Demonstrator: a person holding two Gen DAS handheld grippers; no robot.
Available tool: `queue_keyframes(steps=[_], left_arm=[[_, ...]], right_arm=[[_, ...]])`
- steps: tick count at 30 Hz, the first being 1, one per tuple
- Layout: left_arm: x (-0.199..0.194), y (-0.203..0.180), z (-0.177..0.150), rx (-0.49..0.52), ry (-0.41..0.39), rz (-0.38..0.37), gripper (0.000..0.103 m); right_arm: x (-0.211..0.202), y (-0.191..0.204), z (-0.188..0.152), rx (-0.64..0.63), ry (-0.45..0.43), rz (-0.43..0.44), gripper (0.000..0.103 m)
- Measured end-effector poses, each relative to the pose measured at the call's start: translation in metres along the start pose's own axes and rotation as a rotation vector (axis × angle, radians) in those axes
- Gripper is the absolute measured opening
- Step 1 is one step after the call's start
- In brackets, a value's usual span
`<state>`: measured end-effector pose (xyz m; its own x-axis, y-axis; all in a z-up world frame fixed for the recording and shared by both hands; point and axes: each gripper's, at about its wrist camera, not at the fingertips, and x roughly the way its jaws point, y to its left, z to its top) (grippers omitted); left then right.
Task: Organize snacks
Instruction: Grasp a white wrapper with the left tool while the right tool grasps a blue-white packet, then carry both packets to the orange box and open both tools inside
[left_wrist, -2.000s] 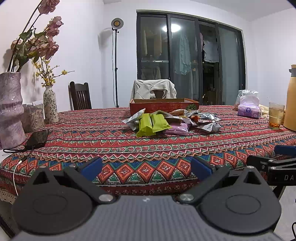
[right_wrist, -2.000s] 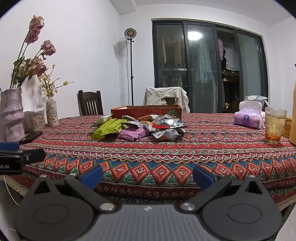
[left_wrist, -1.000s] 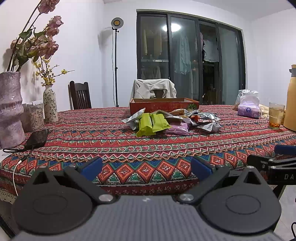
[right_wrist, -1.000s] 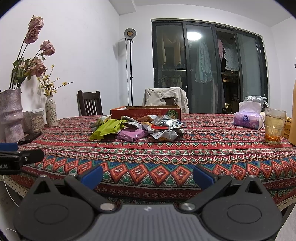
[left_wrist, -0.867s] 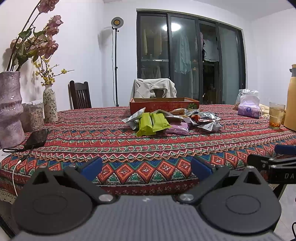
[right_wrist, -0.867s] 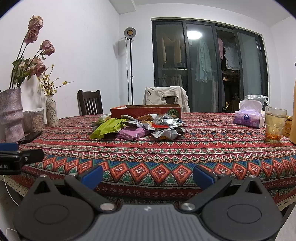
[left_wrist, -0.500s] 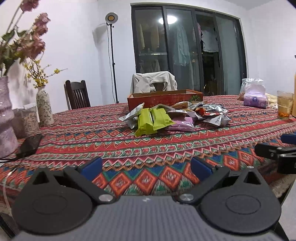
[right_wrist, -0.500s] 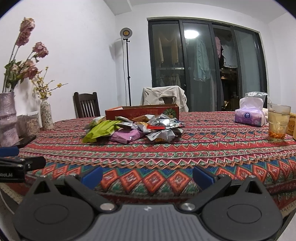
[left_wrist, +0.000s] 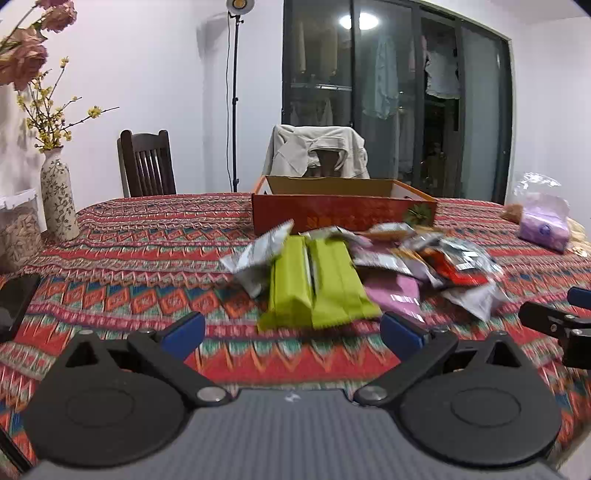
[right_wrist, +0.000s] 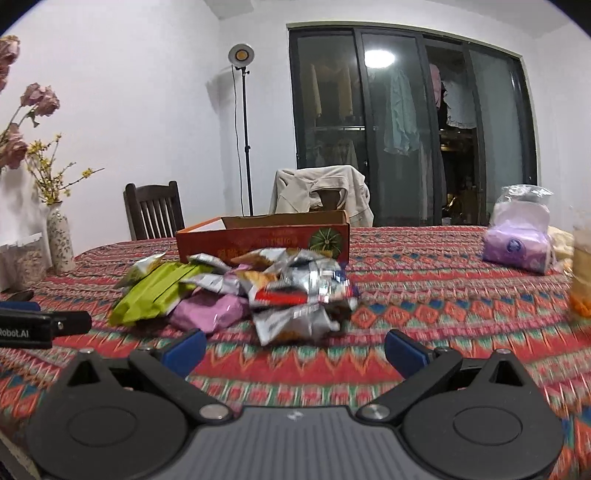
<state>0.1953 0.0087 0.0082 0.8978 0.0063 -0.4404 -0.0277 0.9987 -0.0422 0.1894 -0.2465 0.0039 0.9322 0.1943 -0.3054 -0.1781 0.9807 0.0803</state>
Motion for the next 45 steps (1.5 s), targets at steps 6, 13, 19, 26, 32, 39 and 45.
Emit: queue_keyframes(steps=[6, 13, 19, 26, 32, 39, 45], left_arm=[[0.043, 0.018, 0.039, -0.061, 0.026, 0.020, 0.103], [0.102, 0.033, 0.072, -0.068, 0.089, -0.002, 0.080], [0.143, 0.043, 0.077, -0.102, 0.172, -0.016, 0.072], [0.132, 0.041, 0.079, -0.067, 0.141, -0.052, 0.022], [0.084, 0.033, 0.073, -0.066, 0.104, -0.056, 0.017], [0.044, 0.032, 0.073, -0.087, 0.075, -0.060, 0.017], [0.037, 0.032, 0.099, -0.070, 0.034, -0.070, 0.017]], right_arm=[[0.042, -0.005, 0.039, -0.025, 0.007, 0.013, 0.102], [0.109, -0.017, 0.073, -0.049, 0.088, 0.030, 0.086], [0.158, -0.019, 0.074, -0.065, 0.205, 0.046, 0.086], [0.169, -0.019, 0.066, -0.084, 0.254, 0.070, 0.064], [0.133, -0.031, 0.067, -0.086, 0.239, 0.069, 0.062], [0.084, -0.044, 0.067, -0.043, 0.220, 0.064, 0.062], [0.072, -0.050, 0.073, -0.025, 0.180, 0.057, 0.062]])
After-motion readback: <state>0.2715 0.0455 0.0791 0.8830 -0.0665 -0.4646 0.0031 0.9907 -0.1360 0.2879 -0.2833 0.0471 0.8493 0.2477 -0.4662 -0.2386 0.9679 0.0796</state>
